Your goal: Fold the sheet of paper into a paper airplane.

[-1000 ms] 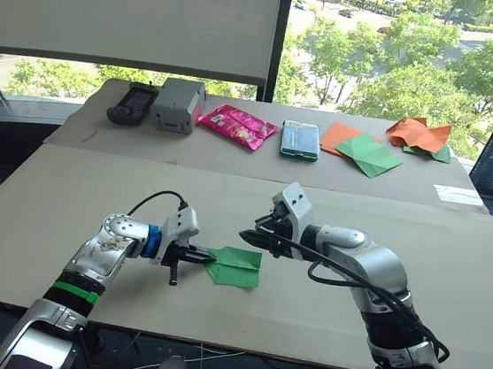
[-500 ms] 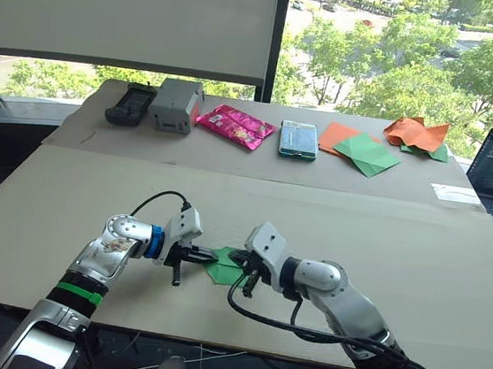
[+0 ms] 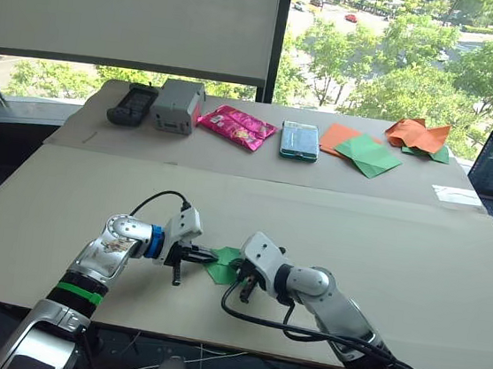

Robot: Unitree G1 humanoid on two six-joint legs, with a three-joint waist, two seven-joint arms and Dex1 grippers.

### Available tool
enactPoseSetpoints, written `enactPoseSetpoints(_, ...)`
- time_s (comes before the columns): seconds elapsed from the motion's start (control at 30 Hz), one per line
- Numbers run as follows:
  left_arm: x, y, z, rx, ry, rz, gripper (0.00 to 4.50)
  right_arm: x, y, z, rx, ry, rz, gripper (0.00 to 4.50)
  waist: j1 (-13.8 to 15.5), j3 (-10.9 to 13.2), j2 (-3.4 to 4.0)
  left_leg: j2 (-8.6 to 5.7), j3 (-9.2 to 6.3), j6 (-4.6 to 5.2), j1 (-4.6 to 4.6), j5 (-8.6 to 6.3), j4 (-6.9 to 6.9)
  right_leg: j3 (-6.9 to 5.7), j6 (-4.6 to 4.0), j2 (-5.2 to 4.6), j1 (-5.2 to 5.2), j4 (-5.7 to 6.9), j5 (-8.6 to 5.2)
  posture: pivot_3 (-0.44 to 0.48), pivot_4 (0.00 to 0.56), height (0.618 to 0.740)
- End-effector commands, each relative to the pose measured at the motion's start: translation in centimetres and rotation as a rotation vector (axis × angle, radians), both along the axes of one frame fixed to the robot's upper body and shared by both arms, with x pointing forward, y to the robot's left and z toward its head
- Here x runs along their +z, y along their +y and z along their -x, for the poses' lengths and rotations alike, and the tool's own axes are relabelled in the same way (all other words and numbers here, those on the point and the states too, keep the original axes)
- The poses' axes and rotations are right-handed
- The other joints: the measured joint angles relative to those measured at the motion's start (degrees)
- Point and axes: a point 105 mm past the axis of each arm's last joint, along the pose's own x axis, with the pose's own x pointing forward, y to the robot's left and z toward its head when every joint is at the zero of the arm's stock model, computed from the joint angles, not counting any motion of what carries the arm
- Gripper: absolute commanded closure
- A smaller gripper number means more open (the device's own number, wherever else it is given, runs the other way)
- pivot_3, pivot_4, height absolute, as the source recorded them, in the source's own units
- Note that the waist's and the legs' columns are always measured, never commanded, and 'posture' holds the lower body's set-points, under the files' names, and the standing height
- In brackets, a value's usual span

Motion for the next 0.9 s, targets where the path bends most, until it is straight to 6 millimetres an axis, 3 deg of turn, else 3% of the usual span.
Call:
enactPoseSetpoints(0.03,0.5,0.0,-0.2,-0.001,-0.019,-0.01,4.5,-2.9,-2.3,-0.2,-0.108,0.109,0.108,4.45,0.0,-0.1,0.01,0.0,0.0,0.0,0.01,0.0,0.0,0.0,0.0,0.0,0.0,0.0,0.0,0.0,0.15,0.72)
enactPoseSetpoints(0.9,-0.6,0.1,-0.4,-0.014,-0.018,-0.05,4.5,-2.7,-7.7,1.9,-0.243,0.127,0.16,4.45,1.5,-0.6,-0.2,-0.09,0.07,-0.07,-0.02,-0.04,0.01,-0.11,0.01,-0.25,0.02,-0.12,-0.03,0.0,0.15,0.72)
